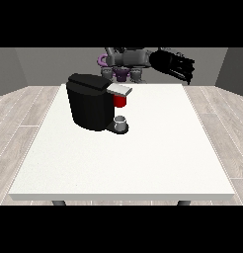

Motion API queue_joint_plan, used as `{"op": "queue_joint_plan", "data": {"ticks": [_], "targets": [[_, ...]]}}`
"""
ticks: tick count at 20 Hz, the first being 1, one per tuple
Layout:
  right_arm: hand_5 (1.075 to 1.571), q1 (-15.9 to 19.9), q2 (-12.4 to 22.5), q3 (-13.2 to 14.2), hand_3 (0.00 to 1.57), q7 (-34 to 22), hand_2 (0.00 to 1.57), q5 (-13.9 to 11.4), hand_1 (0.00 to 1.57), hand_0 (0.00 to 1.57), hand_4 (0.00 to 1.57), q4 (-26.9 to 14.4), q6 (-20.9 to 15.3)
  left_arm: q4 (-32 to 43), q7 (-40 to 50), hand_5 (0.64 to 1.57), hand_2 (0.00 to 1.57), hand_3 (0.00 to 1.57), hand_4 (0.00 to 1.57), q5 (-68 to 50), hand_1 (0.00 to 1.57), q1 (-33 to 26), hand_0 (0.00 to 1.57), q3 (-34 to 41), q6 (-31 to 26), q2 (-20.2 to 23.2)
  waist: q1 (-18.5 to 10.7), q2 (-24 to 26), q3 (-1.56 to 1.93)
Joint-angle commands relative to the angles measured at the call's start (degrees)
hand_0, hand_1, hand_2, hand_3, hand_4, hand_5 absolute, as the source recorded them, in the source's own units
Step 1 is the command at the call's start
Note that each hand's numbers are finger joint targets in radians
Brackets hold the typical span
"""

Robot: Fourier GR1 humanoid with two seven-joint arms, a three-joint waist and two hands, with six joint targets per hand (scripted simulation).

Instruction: Insert the coffee pod into the coffee machine and close the lid

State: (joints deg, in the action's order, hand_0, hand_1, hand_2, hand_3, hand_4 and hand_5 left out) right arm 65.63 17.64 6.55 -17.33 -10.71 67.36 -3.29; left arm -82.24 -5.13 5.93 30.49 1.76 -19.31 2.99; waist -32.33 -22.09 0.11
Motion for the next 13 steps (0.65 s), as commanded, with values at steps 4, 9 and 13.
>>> {"op": "queue_joint_plan", "data": {"ticks": [4,9,13], "targets": [[1.571,-1.1,-3.46,-0.55,0.0,8.03,0.0,1.4,0.0,0.0,0.0,-5.38,1.16,-3.28,2.07,1.571,0.0,0.0,0.25,-0.65,0.0,-3.87,0.0,-0.69,-0.37,-0.17,2.15,3.68,-0.11],[1.571,-5.36,-10.84,-6.02,0.0,12.85,0.0,1.76,0.0,0.0,0.22,-1.13,2.22,1.11,-4.2,1.571,0.0,0.0,0.27,-0.83,0.0,-8.78,0.0,3.15,0.75,1.81,8.77,6.6,-0.14],[1.571,-10.12,-17.32,-10.23,0.0,15.71,0.0,2.32,0.0,0.0,0.26,0.62,-1.02,3.92,-3.98,1.571,0.0,0.0,0.27,-0.64,0.0,-10.67,0.0,4.91,2.13,2.31,13.2,10.12,-0.14]]}}
